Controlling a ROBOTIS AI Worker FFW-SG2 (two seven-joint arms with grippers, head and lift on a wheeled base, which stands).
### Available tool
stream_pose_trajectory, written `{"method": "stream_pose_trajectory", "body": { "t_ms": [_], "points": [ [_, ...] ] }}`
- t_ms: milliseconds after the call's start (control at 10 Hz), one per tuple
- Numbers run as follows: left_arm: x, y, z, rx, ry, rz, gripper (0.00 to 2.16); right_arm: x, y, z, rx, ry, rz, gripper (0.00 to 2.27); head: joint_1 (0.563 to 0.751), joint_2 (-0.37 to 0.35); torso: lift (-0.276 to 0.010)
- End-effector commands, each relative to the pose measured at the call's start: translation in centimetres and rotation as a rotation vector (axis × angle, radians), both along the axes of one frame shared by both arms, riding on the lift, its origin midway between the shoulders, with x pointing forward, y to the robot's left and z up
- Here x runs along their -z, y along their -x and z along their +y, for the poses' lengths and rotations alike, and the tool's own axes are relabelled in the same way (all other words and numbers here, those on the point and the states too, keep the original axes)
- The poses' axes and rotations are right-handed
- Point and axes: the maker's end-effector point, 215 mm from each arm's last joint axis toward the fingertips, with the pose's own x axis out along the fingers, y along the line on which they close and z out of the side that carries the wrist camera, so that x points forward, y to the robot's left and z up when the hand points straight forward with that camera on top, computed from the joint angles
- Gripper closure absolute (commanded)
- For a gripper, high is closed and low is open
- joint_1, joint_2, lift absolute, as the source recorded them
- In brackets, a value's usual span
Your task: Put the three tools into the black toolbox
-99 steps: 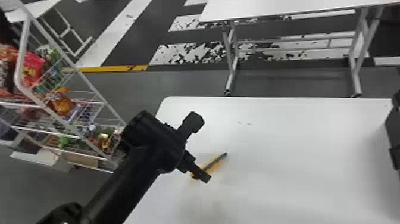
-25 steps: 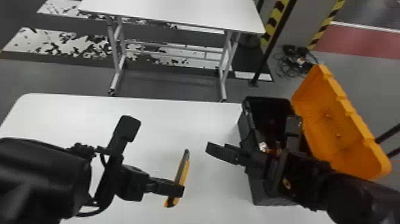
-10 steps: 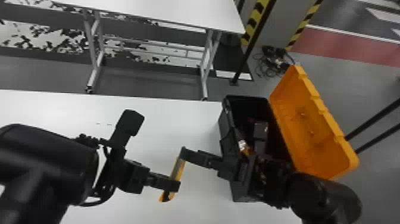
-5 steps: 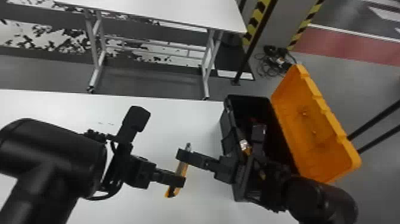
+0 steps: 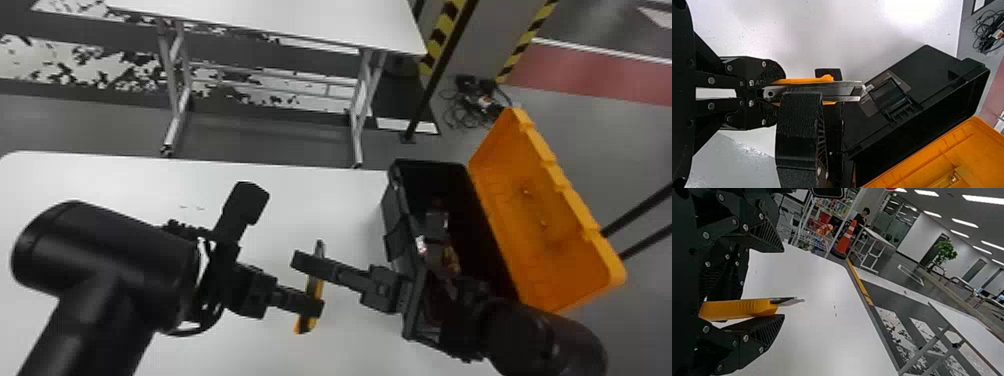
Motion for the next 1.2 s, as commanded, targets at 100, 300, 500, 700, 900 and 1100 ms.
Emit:
{"method": "stream_pose_trajectory", "body": {
  "t_ms": [100, 300, 500, 700, 900, 1100],
  "points": [
    [0.1, -0.1, 0.0, 0.000, -0.003, -0.004, 1.71, 0.4, 0.2, 0.2, 0.010, 0.019, 0.003, 2.24, 0.695, -0.209, -0.051],
    [0.1, 0.0, 0.0, 0.000, -0.003, -0.002, 1.71, 0.4, 0.3, -0.2, 0.020, 0.025, -0.001, 2.24, 0.695, -0.209, -0.051],
    [0.3, 0.4, 0.1, -0.001, -0.004, 0.002, 1.71, 0.4, 0.6, -1.0, 0.038, 0.024, 0.001, 2.24, 0.695, -0.214, -0.051],
    [0.4, 0.5, 0.2, -0.005, -0.006, 0.006, 1.71, 0.4, 0.7, -1.9, 0.053, 0.025, 0.005, 2.24, 0.695, -0.231, -0.051],
    [0.8, 1.1, 0.2, -0.007, -0.014, 0.021, 1.04, 0.3, 0.9, -2.3, 0.061, 0.021, 0.006, 2.24, 0.695, -0.242, -0.051],
    [1.1, 1.6, 0.5, -0.011, -0.021, 0.039, 0.11, 0.0, 0.9, -2.7, 0.067, 0.019, 0.001, 2.24, 0.695, -0.249, -0.051]
  ]
}}
